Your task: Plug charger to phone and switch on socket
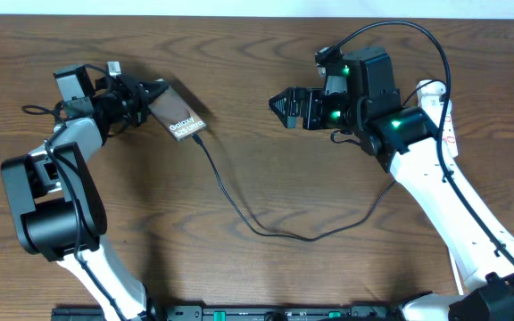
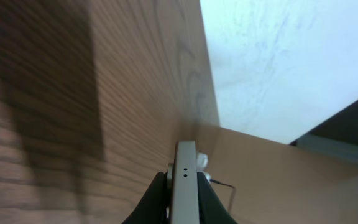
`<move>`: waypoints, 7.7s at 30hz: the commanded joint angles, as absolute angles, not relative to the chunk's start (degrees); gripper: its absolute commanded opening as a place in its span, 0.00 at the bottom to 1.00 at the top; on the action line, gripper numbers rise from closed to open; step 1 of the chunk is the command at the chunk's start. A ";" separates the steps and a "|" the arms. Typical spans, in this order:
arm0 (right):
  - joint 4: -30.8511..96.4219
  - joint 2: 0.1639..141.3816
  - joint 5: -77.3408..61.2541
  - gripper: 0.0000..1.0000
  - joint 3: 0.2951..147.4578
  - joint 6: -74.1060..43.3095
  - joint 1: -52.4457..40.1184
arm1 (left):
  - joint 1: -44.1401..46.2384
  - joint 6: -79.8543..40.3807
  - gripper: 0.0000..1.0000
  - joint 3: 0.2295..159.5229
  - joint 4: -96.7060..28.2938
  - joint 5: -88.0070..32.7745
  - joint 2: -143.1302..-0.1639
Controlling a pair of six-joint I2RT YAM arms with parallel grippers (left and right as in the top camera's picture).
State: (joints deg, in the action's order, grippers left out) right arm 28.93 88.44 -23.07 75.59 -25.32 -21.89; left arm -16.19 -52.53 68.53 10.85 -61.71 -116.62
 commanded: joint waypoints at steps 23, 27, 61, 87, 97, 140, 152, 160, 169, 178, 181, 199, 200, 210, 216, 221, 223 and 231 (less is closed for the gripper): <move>28.99 87.74 -22.61 0.99 76.29 -24.56 -21.85 | -16.43 -14.98 0.07 69.65 -17.34 -52.53 -115.42; 28.99 87.74 -22.61 0.99 76.29 -24.56 -21.85 | -16.36 -15.03 0.07 69.60 -19.88 -48.66 -115.42; 28.73 87.74 -22.57 0.99 76.29 -24.56 -22.44 | -16.32 -15.03 0.25 69.58 -25.34 -43.83 -115.42; 28.73 87.74 -22.39 0.99 76.29 -24.56 -22.44 | -16.32 -15.03 0.68 69.60 -32.56 -38.02 -115.42; 28.75 87.74 -22.39 0.99 76.29 -24.56 -22.46 | -16.32 -14.98 0.76 69.60 -33.85 -37.87 -115.42; 28.75 87.74 -22.41 0.99 76.29 -24.56 -22.50 | -16.32 -15.29 0.77 69.60 -42.83 -28.23 -115.42; 28.75 87.74 -22.41 0.99 76.29 -24.56 -22.50 | -16.32 -15.29 0.76 69.60 -42.98 -27.31 -115.42; 28.77 87.74 -22.41 0.99 76.29 -24.56 -22.50 | -16.32 -16.40 0.77 69.60 -39.42 -27.35 -115.42; 28.80 87.74 -22.39 0.99 76.29 -24.56 -22.50 | -16.32 -18.09 0.77 69.60 -34.85 -27.35 -115.42; 28.95 87.74 -22.39 0.99 76.29 -24.56 -22.50 | -16.32 -18.11 0.76 69.60 -35.09 -27.35 -115.42; 28.97 87.74 -22.39 0.99 76.29 -24.56 -22.50 | -16.32 -18.35 0.73 69.60 -35.29 -27.33 -115.42; 28.97 87.74 -22.39 0.99 76.29 -24.56 -22.50 | -16.32 -18.74 0.73 69.60 -37.26 -27.33 -115.42; 28.97 87.74 -22.39 0.99 76.29 -24.56 -22.50 | -16.32 -18.74 0.73 69.60 -37.28 -27.33 -115.42; 28.95 87.74 -22.39 0.99 76.29 -24.56 -22.50 | -16.32 -18.72 0.73 69.60 -37.34 -27.35 -115.42; 28.95 87.74 -22.39 0.99 76.29 -24.56 -22.50 | -16.32 -18.72 0.73 69.60 -37.47 -27.35 -115.42; 28.95 87.74 -22.39 0.99 76.29 -24.56 -22.50 | -16.32 -18.72 0.73 69.60 -37.45 -27.35 -115.42; 28.95 87.74 -22.39 0.99 76.29 -24.56 -22.50 | -16.32 -18.72 0.73 69.60 -37.45 -27.33 -115.42; 28.97 87.74 -22.39 0.99 76.29 -24.56 -22.50 | -16.32 -18.72 0.73 69.60 -37.45 -27.33 -115.42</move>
State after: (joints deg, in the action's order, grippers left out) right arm 28.91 88.44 -22.85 75.59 -25.17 -22.09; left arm -16.03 -18.22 70.96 -36.40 -31.99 -113.08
